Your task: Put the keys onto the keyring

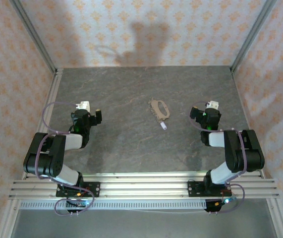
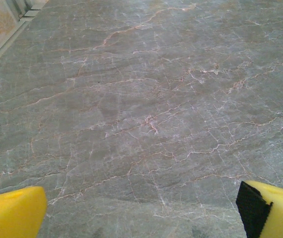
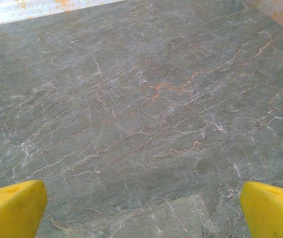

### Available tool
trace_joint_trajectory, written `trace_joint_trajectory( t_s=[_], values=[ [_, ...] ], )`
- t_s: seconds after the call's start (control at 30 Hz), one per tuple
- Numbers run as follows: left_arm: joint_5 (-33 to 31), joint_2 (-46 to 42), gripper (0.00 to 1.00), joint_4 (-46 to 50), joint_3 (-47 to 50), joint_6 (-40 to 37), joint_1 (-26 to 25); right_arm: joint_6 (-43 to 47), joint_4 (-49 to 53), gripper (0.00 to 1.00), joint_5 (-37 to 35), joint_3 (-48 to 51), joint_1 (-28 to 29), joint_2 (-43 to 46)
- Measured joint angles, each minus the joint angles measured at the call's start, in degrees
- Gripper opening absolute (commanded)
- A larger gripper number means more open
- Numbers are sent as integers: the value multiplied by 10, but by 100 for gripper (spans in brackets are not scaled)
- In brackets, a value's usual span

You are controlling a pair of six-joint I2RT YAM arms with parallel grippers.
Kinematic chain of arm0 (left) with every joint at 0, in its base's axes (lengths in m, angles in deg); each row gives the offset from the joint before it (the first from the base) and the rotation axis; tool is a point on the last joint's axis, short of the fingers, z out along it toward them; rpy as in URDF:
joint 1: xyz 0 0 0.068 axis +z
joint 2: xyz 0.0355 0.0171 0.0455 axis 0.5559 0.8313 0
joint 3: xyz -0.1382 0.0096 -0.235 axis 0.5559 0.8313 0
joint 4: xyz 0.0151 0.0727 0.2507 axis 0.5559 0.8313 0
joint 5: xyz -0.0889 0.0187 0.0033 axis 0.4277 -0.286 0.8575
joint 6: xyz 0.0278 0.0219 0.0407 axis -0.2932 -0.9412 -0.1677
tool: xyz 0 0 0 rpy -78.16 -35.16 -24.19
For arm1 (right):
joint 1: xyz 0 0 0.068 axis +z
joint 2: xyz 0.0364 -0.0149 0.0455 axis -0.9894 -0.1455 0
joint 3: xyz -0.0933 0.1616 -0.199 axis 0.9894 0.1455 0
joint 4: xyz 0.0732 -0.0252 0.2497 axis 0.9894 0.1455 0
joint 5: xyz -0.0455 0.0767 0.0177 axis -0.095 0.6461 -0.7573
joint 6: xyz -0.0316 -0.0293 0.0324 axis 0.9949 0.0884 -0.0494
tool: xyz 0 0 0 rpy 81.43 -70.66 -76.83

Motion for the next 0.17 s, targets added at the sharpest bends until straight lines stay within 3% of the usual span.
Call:
trace_joint_trajectory(
  t_s=[0.17],
  values=[
    [0, 0, 100, 0, 0, 0, 0, 0, 0, 99, 2, 0, -3, 0]
  ],
)
